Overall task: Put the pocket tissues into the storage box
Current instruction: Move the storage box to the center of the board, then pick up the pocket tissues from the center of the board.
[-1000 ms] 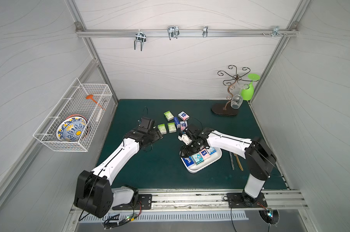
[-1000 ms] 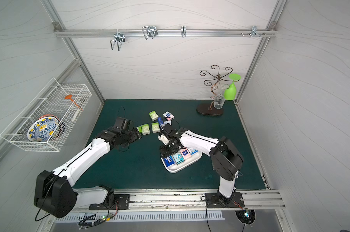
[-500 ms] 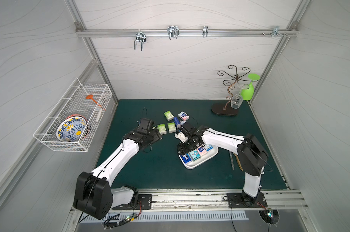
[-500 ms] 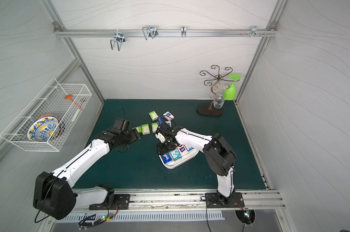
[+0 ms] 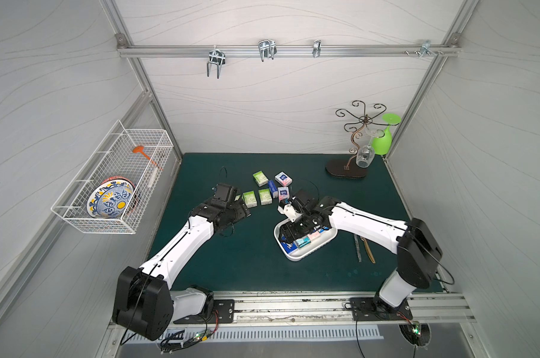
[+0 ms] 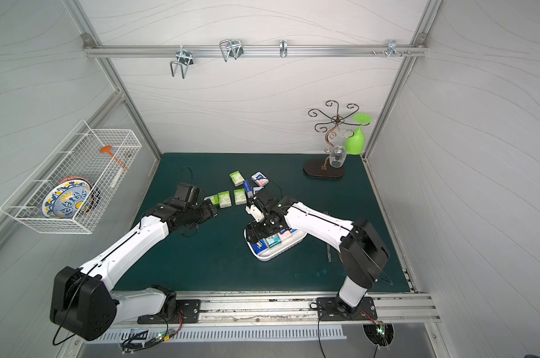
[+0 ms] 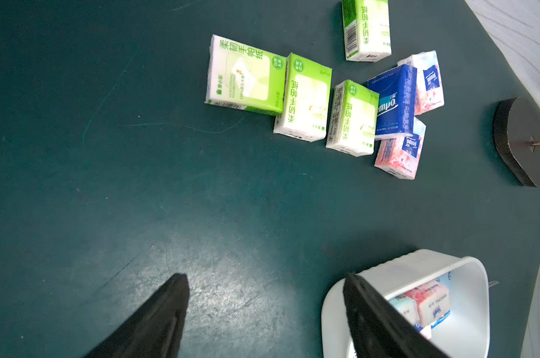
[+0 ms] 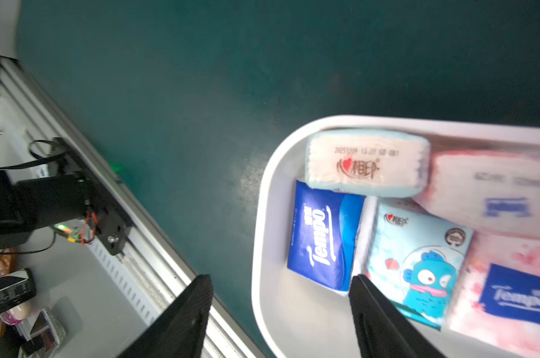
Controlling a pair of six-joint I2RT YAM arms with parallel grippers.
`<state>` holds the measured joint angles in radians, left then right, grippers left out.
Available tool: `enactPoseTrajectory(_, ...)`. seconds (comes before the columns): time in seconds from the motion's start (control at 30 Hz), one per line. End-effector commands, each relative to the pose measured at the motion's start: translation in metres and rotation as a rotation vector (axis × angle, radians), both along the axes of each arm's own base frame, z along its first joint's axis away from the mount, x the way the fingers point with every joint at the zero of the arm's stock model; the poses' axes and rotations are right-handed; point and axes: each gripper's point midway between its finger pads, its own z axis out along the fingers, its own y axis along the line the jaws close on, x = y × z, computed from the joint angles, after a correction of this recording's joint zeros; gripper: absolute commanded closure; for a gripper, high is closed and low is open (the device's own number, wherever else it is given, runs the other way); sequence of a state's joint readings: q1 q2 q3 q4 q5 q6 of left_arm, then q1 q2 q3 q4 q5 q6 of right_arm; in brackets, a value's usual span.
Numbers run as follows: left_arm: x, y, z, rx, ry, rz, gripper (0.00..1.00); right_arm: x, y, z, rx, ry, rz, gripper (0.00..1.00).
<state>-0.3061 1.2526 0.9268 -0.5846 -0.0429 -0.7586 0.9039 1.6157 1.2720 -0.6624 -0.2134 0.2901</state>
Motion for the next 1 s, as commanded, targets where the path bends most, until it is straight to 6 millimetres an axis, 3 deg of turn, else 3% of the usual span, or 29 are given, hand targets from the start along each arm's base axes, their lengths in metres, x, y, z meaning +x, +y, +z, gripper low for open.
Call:
enactPoseTrajectory(0.0,0.009,-0.004,0.015,-0.019,-0.055,-0.017,0.17,0.005,0.0,0.023,0.012,-0.051,-0.004,0.22)
enactPoseTrajectory(0.1,0.011,-0.006,0.013,-0.02,-0.049,-0.036,0.17,0.021,0.006,0.03,0.002,-0.105,-0.022,0.2)
enactPoseTrajectory(0.33,0.014,-0.017,-0.006,-0.08,0.028,-0.079,0.17,0.082,0.024,0.017,-0.065,-0.193,-0.122,0.13)
enactPoseTrajectory(0.5,0.015,-0.021,-0.021,-0.128,0.091,-0.106,0.17,0.135,0.019,-0.009,-0.128,-0.132,-0.282,0.08)
enactPoseTrajectory(0.7,0.015,-0.025,-0.033,-0.121,0.124,-0.158,0.17,0.186,0.006,-0.04,-0.189,-0.105,-0.414,0.08)
enactPoseTrajectory(0.97,0.021,-0.023,-0.035,-0.094,0.124,-0.198,0.17,0.229,0.005,-0.055,-0.2,-0.118,-0.45,0.15)
